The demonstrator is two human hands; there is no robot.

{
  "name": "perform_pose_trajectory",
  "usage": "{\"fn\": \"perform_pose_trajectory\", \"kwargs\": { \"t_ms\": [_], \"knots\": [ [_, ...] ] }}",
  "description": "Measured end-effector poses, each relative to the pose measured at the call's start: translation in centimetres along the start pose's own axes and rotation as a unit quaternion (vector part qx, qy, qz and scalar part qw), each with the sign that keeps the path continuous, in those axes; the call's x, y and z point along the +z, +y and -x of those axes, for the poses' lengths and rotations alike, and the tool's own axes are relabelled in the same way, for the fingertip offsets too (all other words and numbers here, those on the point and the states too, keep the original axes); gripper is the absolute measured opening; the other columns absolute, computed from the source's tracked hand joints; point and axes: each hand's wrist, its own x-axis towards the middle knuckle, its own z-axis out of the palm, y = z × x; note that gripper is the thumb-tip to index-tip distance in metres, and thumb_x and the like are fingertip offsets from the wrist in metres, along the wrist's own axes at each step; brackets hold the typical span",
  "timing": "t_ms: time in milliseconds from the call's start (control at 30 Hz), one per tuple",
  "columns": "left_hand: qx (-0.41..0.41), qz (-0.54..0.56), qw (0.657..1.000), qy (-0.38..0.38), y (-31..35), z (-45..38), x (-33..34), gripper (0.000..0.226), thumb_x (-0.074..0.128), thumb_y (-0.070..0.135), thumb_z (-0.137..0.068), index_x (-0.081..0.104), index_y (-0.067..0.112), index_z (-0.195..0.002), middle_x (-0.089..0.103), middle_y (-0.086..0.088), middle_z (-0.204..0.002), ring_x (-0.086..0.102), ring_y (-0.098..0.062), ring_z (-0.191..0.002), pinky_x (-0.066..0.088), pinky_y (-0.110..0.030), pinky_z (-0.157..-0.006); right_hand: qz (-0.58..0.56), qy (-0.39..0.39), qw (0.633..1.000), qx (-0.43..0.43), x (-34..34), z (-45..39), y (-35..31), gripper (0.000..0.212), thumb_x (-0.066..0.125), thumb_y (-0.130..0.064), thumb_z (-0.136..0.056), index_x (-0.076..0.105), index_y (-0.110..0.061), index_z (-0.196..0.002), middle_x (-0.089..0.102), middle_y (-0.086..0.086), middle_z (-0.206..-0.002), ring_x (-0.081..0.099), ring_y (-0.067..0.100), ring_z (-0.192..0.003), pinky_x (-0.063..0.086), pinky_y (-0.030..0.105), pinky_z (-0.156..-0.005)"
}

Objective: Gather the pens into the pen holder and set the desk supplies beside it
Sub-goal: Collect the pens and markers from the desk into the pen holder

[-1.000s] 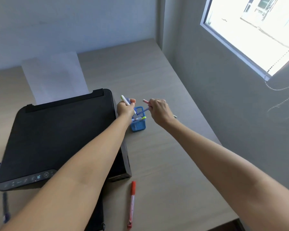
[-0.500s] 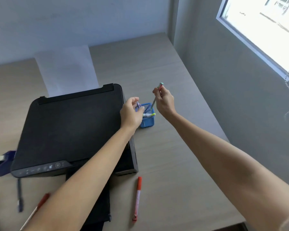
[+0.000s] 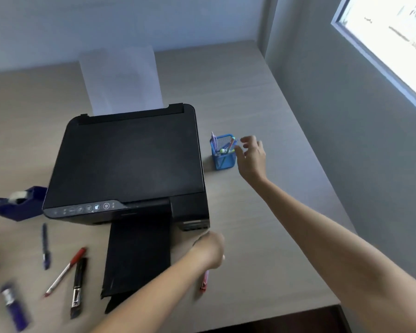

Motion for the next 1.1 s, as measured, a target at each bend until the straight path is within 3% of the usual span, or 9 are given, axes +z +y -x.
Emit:
{"fn": "perform_pose_trajectory", "kwargs": {
  "t_ms": [100,200,300,400,500,633,767,967,1100],
  "knots": [
    [-0.039,0.132,0.990,0.032,-2.1,0.7,1.9,0.033,0.058,0.029,-0.091,0.060,0.003,-0.112,0.066,-0.017,-0.113,0.066,-0.033,-0.103,0.053,-0.038,-0.086,0.027,-0.017,0.999,0.026,0.4,6.3,2.3,0.009,0.053,-0.016,-0.091,0.058,-0.008,-0.092,0.057,0.006,-0.085,0.058,0.029,-0.080,0.045,0.033,-0.072],
    [-0.041,0.262,0.960,0.090,-5.3,2.6,3.2,0.025,0.060,0.031,-0.089,0.067,0.010,-0.100,0.071,-0.009,-0.098,0.068,-0.025,-0.091,0.054,-0.036,-0.079,0.061,-0.090,0.991,0.081,1.3,13.1,5.1,0.020,0.052,-0.018,-0.094,0.056,-0.006,-0.078,0.057,0.005,-0.071,0.053,0.026,-0.070,0.039,0.030,-0.055],
    [-0.047,0.349,0.922,0.157,-9.7,5.2,4.7,0.017,0.061,0.029,-0.086,0.068,0.014,-0.089,0.066,0.000,-0.079,0.061,-0.014,-0.072,0.048,-0.025,-0.067,0.137,-0.188,0.964,0.132,3.3,17.9,6.7,0.039,0.053,-0.037,-0.093,0.048,-0.012,-0.063,0.056,0.006,-0.068,0.053,0.027,-0.068,0.042,0.032,-0.057],
    [-0.096,0.368,0.894,0.237,-14.7,7.3,6.6,0.013,0.063,0.027,-0.086,0.067,0.016,-0.081,0.061,0.005,-0.067,0.055,-0.009,-0.061,0.044,-0.024,-0.059,0.243,-0.255,0.924,0.147,5.6,20.3,6.4,0.044,0.056,-0.056,-0.084,0.051,-0.014,-0.071,0.061,0.010,-0.077,0.060,0.031,-0.075,0.045,0.031,-0.061],
    [-0.180,0.368,0.866,0.287,-20.2,8.5,9.6,0.014,0.064,0.025,-0.086,0.061,0.019,-0.074,0.060,0.006,-0.063,0.058,-0.013,-0.062,0.043,-0.024,-0.057,0.319,-0.276,0.899,0.120,7.4,21.4,5.0,0.017,0.048,-0.024,-0.089,0.046,-0.011,-0.080,0.061,0.015,-0.089,0.063,0.037,-0.087,0.047,0.035,-0.066],
    [-0.323,0.364,0.817,0.311,-26.6,9.1,13.8,0.019,0.063,0.029,-0.088,0.065,0.013,-0.099,0.071,-0.005,-0.100,0.068,-0.026,-0.094,0.051,-0.032,-0.072,0.294,-0.262,0.911,0.120,9.5,22.8,4.0,0.017,0.035,-0.021,-0.095,0.045,-0.008,-0.097,0.062,0.020,-0.094,0.062,0.039,-0.081,0.055,0.045,-0.071],
    [-0.371,0.328,0.834,0.243,-29.4,8.6,16.7,0.052,0.063,0.037,-0.088,0.051,0.006,-0.128,0.061,-0.011,-0.121,0.065,-0.028,-0.107,0.055,-0.035,-0.081,0.252,-0.268,0.927,0.076,10.0,24.4,3.1,0.022,0.032,-0.020,-0.099,0.037,-0.014,-0.118,0.062,0.021,-0.095,0.060,0.032,-0.064,0.053,0.040,-0.056],
    [-0.338,0.311,0.866,0.199,-30.7,8.3,17.3,0.039,0.055,0.038,-0.093,0.061,0.008,-0.115,0.069,-0.008,-0.108,0.069,-0.025,-0.094,0.052,-0.031,-0.067,0.197,-0.230,0.951,-0.057,8.5,25.3,-0.8,0.017,0.051,-0.031,-0.095,0.053,-0.018,-0.085,0.058,-0.002,-0.060,0.055,0.014,-0.049,0.045,0.034,-0.049],
    [-0.248,0.358,0.865,0.250,-30.3,11.1,14.3,0.028,0.058,0.033,-0.092,0.060,0.007,-0.104,0.070,-0.010,-0.096,0.068,-0.028,-0.087,0.043,-0.028,-0.063,0.119,-0.155,0.969,-0.150,5.2,23.9,-3.2,0.033,0.050,-0.032,-0.090,0.034,-0.032,-0.061,0.050,-0.012,-0.051,0.040,0.008,-0.041,0.027,0.013,-0.044]
  ]
}}
